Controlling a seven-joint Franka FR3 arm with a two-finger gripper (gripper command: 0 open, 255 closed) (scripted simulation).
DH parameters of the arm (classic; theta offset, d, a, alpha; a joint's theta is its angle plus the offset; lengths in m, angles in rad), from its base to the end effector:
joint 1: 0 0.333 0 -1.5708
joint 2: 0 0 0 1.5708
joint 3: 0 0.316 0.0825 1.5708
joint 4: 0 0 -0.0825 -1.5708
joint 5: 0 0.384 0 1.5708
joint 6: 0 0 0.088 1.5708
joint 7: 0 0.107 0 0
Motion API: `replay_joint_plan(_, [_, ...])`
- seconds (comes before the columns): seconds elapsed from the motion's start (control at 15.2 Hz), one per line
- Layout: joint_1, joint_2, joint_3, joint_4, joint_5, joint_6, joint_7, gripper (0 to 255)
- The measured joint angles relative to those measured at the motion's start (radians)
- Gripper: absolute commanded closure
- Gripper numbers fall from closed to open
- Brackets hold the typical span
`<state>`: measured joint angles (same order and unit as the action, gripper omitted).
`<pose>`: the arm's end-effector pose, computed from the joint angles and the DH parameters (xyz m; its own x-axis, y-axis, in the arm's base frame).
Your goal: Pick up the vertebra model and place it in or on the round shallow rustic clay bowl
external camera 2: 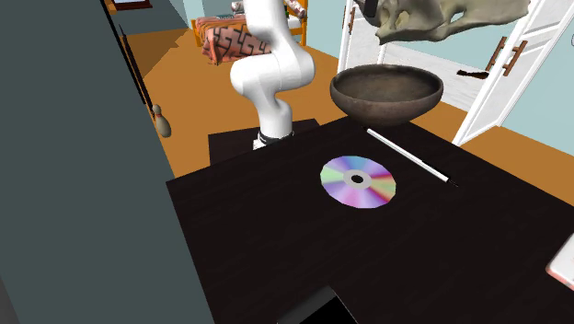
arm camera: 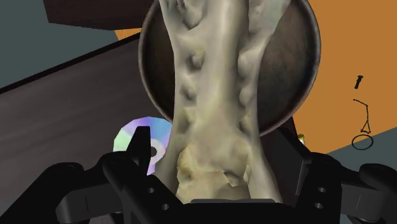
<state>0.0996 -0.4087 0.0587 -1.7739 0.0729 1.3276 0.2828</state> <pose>0.3859 0.0777 0.7044 0.9924 -0.1123 -0.0499 -0.1141 -0.9928 -0.0355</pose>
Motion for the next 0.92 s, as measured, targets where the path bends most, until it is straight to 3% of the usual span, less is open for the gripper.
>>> replay_joint_plan(0.33, [0.025,-0.089,0.058,-0.099,0.036,0.016,0.081,255])
replay_joint_plan(0.92, [0.029,-0.146,0.065,-0.268,0.043,0.128,0.077,255])
